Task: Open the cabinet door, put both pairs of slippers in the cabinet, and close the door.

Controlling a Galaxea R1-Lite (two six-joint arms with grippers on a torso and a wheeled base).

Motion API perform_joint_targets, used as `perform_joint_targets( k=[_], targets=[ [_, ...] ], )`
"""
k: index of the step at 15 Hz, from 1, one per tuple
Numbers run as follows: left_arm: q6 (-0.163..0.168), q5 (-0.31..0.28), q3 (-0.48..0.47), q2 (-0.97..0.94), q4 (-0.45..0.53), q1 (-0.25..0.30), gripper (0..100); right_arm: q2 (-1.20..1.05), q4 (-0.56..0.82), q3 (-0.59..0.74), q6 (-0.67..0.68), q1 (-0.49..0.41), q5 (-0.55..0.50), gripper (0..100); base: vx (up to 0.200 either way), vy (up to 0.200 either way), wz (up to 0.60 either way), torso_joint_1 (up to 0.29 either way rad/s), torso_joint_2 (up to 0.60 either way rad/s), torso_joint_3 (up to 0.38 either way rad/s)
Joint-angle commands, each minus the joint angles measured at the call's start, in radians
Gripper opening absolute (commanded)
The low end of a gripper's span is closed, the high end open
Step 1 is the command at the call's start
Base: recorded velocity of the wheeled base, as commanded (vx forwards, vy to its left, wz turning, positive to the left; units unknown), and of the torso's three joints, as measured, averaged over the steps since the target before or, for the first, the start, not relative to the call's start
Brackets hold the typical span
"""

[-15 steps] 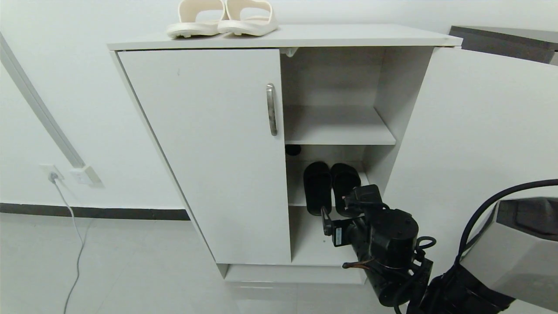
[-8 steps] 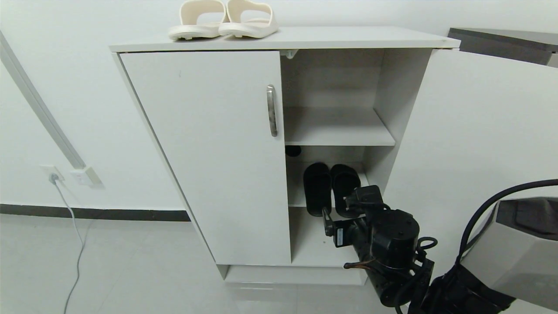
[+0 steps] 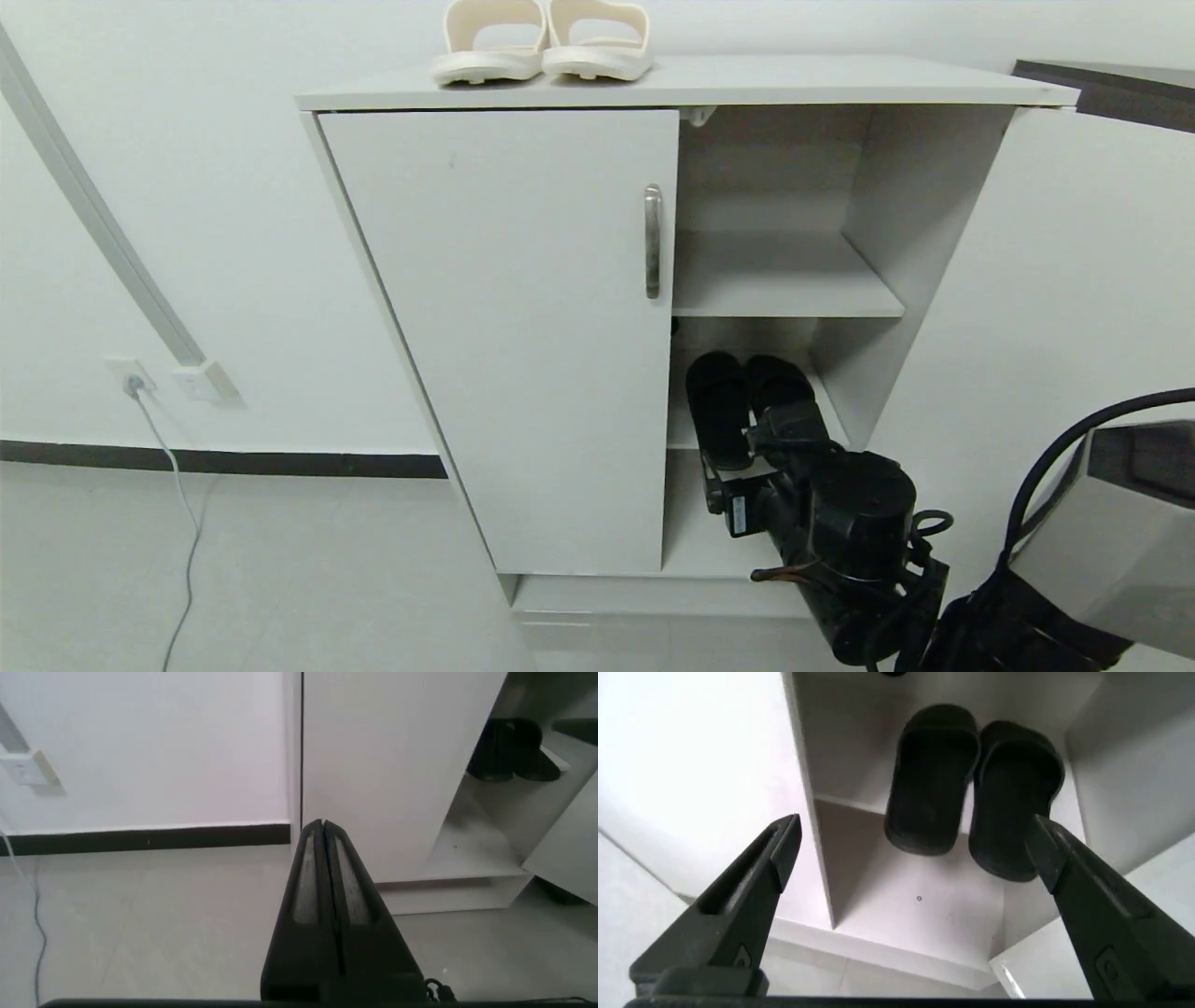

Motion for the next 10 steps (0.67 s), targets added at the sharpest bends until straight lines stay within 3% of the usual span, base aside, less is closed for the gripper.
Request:
perform_joint_targets(
  k=[1, 7, 10],
  targets=[
    [-0.001, 0.000, 0.000, 0.001, 0.000, 0.001, 0, -0.122, 0.011, 0.066, -0.038, 0.027, 0.007, 100, 0.000, 0.200, 0.00, 0.007, 0.01, -0.002],
    [-0.001, 0.000, -0.001, 0.001, 0.000, 0.001, 0, -0.148, 0.062, 0.075, -0.030, 0.071, 0.007, 100, 0.000, 0.200, 0.00, 0.001, 0.00, 0.001],
    [-0.001, 0.001, 0.000, 0.001, 0.000, 0.001, 0, -0.146, 0.060, 0.085, -0.032, 0.069, 0.040, 100, 0.000, 0.000, 0.00, 0.000, 0.00, 0.000]
  ],
)
